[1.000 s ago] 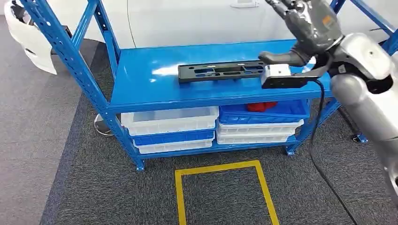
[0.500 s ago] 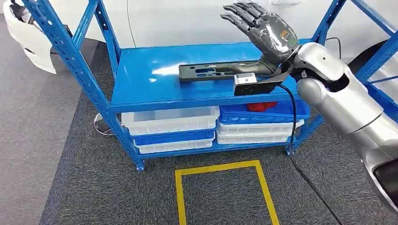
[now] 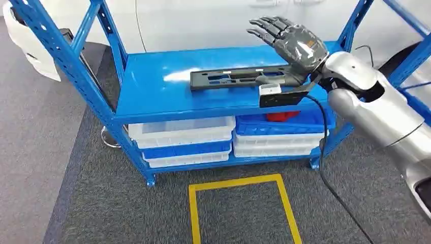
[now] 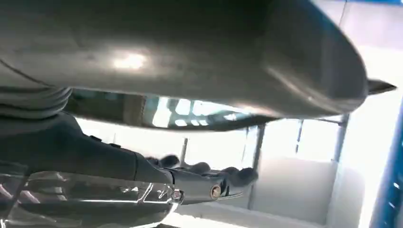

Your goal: Take the parts from the cabinet and place them on the table.

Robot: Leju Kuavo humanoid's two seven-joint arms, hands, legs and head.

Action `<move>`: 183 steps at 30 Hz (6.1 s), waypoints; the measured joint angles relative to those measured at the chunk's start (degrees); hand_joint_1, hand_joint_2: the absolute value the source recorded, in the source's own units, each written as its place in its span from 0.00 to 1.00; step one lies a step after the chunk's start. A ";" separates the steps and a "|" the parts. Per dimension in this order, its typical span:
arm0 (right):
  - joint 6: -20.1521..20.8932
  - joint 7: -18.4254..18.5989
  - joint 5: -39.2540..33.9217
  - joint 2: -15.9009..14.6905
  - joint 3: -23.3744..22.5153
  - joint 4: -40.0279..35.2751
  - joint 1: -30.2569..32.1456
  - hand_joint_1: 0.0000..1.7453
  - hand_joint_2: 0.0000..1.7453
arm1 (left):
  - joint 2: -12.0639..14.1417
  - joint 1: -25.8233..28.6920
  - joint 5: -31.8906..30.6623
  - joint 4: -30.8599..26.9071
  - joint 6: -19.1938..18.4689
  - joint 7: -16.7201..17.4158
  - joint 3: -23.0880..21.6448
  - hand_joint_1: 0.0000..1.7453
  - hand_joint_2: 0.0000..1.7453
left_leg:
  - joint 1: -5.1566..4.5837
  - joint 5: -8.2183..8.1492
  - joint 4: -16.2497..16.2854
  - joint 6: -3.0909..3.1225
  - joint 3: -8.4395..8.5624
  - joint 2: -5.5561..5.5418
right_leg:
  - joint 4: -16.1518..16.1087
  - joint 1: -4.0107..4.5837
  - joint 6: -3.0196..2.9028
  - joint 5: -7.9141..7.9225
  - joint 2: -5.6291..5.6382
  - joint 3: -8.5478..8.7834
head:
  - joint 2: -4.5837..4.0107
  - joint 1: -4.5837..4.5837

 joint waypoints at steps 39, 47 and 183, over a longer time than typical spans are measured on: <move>2.67 0.09 -1.55 -2.27 2.34 -0.94 -2.10 0.00 0.00 | 0.33 -0.04 0.87 -0.02 0.26 0.46 -0.96 0.00 0.00 | -0.23 -5.24 18.35 -0.83 -11.69 0.30 | -0.71 0.85 -3.27 -0.85 -0.26 1.49 | 0.00 -0.07; 2.40 0.07 -2.47 -2.10 3.12 -0.90 -2.34 0.00 0.00 | 0.52 0.08 1.20 0.00 0.35 0.37 -0.96 0.00 0.00 | -0.82 2.45 -0.11 1.39 -3.31 0.33 | -0.29 1.25 -1.41 -1.81 -0.07 3.06 | 0.00 -0.07; -1.53 2.19 13.00 15.98 7.52 26.82 10.89 0.00 0.00 | -1.40 0.12 4.37 -0.11 -2.08 -1.86 -7.02 0.00 0.00 | -1.10 5.89 -0.14 1.51 -6.05 -0.39 | -0.67 1.11 -1.55 -1.81 0.07 2.11 | 0.00 -0.04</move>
